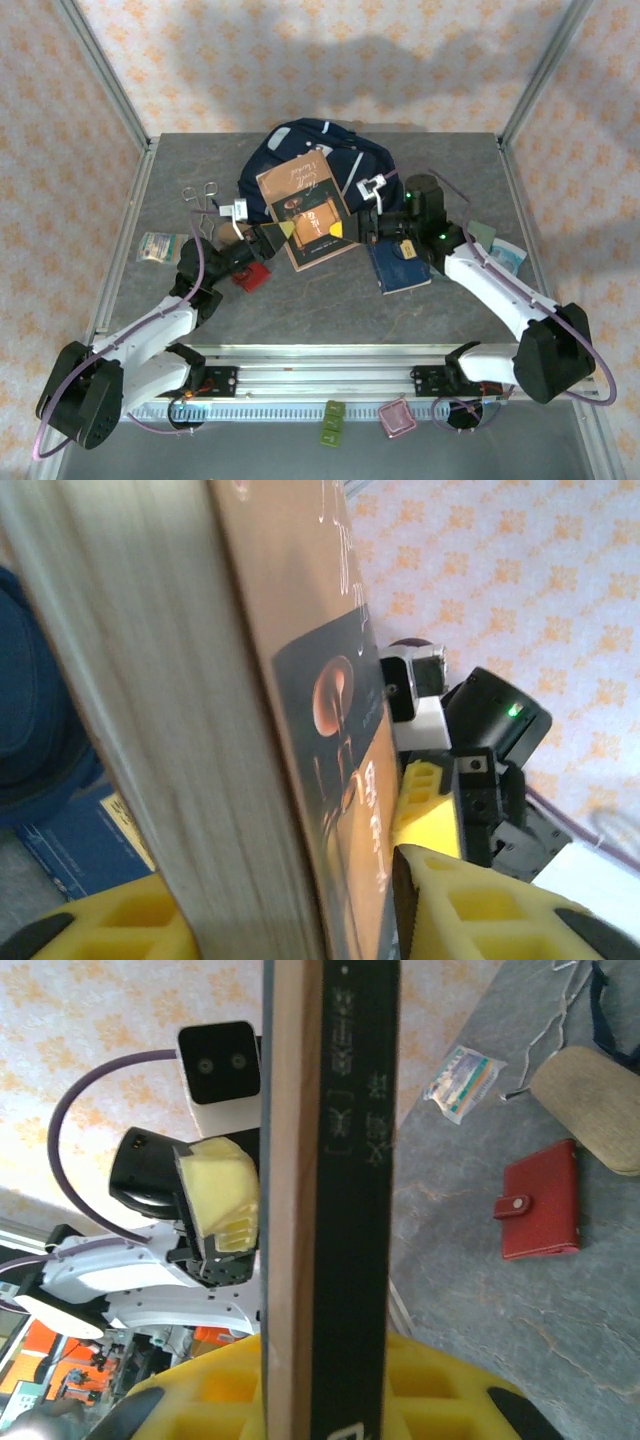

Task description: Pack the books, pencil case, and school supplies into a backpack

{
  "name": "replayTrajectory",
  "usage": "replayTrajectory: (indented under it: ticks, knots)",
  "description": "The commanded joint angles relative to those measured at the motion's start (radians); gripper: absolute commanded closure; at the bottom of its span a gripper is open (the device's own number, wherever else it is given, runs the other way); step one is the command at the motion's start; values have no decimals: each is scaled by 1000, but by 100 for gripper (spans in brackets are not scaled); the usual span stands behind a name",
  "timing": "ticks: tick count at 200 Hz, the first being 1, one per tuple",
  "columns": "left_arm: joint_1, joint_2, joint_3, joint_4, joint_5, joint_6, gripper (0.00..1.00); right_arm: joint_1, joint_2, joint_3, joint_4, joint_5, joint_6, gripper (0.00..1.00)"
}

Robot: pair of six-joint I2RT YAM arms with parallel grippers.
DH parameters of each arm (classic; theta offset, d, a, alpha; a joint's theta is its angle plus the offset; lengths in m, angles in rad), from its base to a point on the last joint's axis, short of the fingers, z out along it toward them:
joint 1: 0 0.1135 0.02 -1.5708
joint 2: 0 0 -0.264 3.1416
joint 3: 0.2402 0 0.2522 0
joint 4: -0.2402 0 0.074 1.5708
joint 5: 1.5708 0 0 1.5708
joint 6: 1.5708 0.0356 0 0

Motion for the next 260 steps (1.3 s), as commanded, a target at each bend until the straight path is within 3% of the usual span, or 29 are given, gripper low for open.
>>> replayTrajectory:
  ticks: [1,18,36,63,77,98,117,137,146,159,165,168,185,208,229,260]
  knots:
    - [0,1,61,34,16,25,77,3,-1,61,-64,26,-104,100]
    - [0,7,71,10,0,30,100,3,3,65,-63,39,-101,95]
    - [0,9,74,-16,-64,16,100,3,-12,42,33,48,-25,70]
    - [-8,-9,14,99,-222,-69,100,8,-68,-60,324,90,193,47]
    - [-22,-5,-12,173,-281,-104,100,33,-75,-133,473,145,296,42]
    - [-66,19,-14,230,-341,-118,100,108,-100,-196,603,244,363,41]
    - [-110,50,-6,276,-369,-114,100,157,-99,-230,675,363,396,43]
    - [-149,76,-2,319,-395,-111,100,162,-112,-268,735,476,445,52]
    - [-158,80,-5,328,-408,-115,100,162,-115,-275,741,504,455,63]
    - [-164,80,-11,337,-418,-109,100,162,-118,-272,706,546,454,91]
    - [-165,78,-12,334,-418,-105,100,161,-120,-267,678,568,447,100]
    - [-165,77,-12,329,-418,-104,99,160,-120,-264,659,579,444,100]
    - [-165,65,0,257,-423,-77,66,134,-128,-264,592,616,427,100]
    - [-165,35,54,-1,-473,25,42,49,-161,-269,522,591,420,100]
    - [-165,64,191,-338,-531,186,37,-33,-252,-260,381,640,362,100]
    - [-169,240,414,-638,-580,332,32,-162,-367,-229,128,766,274,100]
